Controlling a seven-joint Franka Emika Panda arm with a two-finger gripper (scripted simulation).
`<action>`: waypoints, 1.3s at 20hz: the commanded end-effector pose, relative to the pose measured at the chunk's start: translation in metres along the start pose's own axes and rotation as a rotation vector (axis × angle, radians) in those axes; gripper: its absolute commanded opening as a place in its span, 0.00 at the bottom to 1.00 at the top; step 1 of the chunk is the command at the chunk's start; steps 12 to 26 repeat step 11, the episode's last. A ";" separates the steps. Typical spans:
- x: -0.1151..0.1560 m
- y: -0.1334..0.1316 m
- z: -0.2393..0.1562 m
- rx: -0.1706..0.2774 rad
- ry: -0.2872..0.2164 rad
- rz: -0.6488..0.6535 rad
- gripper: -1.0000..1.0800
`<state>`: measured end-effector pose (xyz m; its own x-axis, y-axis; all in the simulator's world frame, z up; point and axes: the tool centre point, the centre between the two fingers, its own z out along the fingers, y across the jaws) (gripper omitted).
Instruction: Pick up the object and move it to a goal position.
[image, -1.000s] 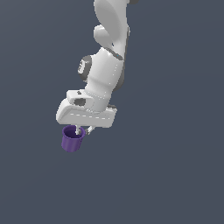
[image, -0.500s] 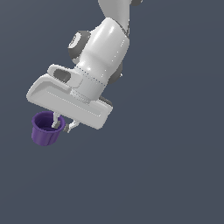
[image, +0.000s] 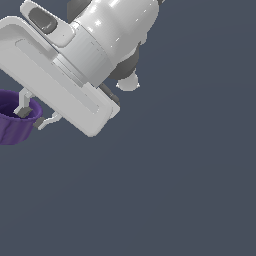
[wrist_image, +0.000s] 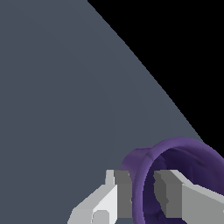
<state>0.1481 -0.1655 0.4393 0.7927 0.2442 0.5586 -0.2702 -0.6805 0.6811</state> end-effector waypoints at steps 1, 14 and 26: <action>0.010 0.018 -0.008 -0.042 0.009 0.034 0.00; 0.025 0.048 -0.022 -0.113 0.020 0.088 0.00; 0.025 0.048 -0.022 -0.113 0.020 0.088 0.00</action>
